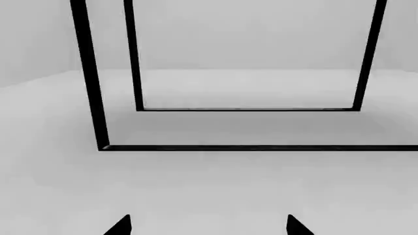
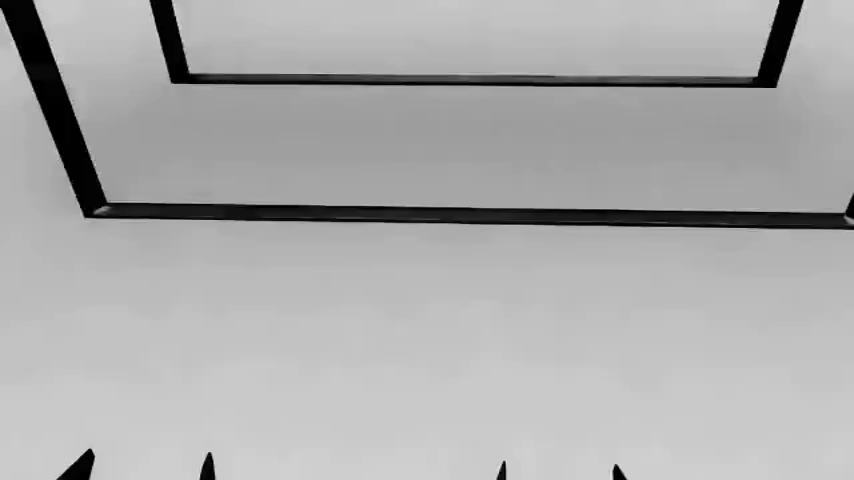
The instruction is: Pick up the book and place it in the front compartment of the caddy.
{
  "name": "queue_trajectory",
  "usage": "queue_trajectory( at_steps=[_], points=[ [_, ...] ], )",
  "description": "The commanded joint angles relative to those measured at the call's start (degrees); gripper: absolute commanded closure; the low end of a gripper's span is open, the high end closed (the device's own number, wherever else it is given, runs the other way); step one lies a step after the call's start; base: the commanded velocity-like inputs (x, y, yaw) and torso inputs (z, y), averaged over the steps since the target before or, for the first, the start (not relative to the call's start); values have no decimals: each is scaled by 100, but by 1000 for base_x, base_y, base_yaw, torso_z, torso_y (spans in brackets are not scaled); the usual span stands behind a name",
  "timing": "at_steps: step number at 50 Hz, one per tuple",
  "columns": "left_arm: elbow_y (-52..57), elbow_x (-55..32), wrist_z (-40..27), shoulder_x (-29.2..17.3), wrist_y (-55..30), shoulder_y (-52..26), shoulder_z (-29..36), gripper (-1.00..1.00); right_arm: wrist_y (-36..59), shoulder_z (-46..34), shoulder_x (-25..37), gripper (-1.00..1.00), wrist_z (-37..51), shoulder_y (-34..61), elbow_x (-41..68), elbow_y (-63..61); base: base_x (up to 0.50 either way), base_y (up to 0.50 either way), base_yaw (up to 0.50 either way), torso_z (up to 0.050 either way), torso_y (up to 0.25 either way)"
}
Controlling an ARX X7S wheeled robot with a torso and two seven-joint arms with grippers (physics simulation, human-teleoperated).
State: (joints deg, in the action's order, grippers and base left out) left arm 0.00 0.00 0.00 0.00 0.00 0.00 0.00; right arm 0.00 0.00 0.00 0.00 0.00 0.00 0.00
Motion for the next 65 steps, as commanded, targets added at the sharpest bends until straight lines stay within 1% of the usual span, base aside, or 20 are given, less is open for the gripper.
queue_trajectory(
  at_steps=[1,13,14,23,30,39,40,41,42,45,47,50,51,52,53,54,55,57,61,65],
  points=[
    [0,-56,-64,-57,0,0,64,-100,0,0,54,-100,72,0,54,0,0,0,0,0,0],
    [-15,-277,-261,-262,-1,-31,314,-100,6,-350,251,-100,315,11,231,1,0,0,0,0,0],
    [235,-350,-346,-262,-296,-27,245,-100,74,-290,234,-100,366,-12,340,-291,0,0,0,0,0],
    [1124,-573,-416,-419,-1007,-282,264,-100,860,-409,472,-100,494,384,270,-1197,0,0,0,0,0],
    [2258,-724,-558,-571,-2135,-734,273,-100,1955,-371,690,-100,619,692,237,-2387,0,0,0,0,0],
    [3174,-978,-765,-698,-3022,-1206,93,-100,3015,-256,890,-100,717,872,249,-3584,0,0,0,0,0],
    [4033,-1341,-1022,-819,-3882,-1186,-433,-100,3875,-51,1113,-100,734,1080,217,-4443,0,0,0,0,0],
    [4893,-1390,-1062,-882,-4452,-1229,-460,-100,4688,-12,1102,-100,749,1133,237,-5303,0,0,0,0,0],
    [5364,-1353,-1120,-968,-4670,-1270,-433,-100,4877,2,1114,-100,770,1182,228,-5459,0,0,0,0,0],
    [5951,-1632,-1186,-1005,-5214,-1387,-755,-100,5261,-29,1166,-100,820,1335,183,-5734,0,0,0,0,0],
    [5998,-2736,-2171,-1706,-4936,-1328,-808,-100,5491,-12,1183,-100,864,1452,163,-5939,0,0,0,0,0],
    [5998,-4395,-4182,-3387,-3945,-1247,-331,-100,5494,70,1317,-100,1055,1510,367,-5999,0,0,0,0,0],
    [5997,-4629,-4620,-3820,-3593,-1239,-117,-100,5473,60,1518,-100,1354,1525,660,-5999,0,0,0,0,0],
    [5997,-4764,-4931,-4173,-3213,-1196,52,-100,5393,46,1942,-100,1994,1537,1354,-5999,0,0,0,0,0],
    [5996,-4888,-5207,-4477,-2936,-1143,154,-100,5195,-23,2639,-100,2853,1595,2214,-5999,0,0,0,0,0],
    [5993,-4942,-5354,-4644,-2746,-1099,197,-100,4975,-203,3277,-100,3712,1707,3073,-5998,0,0,0,0,0],
    [5991,-4974,-5444,-4760,-2580,-1054,225,-100,4770,-380,3690,-100,4514,1805,3885,-5997,0,0,0,0,0],
    [5995,-5033,-5779,-5153,-2110,-903,289,-100,4405,-686,4215,-100,5178,1938,4376,-5995,0,0,0,0,0],
    [5991,-5035,-6277,-5793,-1378,-864,708,-100,3981,-1102,4693,-100,5796,2076,4581,-5986,0,0,0,0,0],
    [5967,-4942,-6447,-5930,-1179,-962,1010,-100,4145,-1391,4723,-100,5998,2377,4665,-5941,0,0,0,0,0]
  ],
)
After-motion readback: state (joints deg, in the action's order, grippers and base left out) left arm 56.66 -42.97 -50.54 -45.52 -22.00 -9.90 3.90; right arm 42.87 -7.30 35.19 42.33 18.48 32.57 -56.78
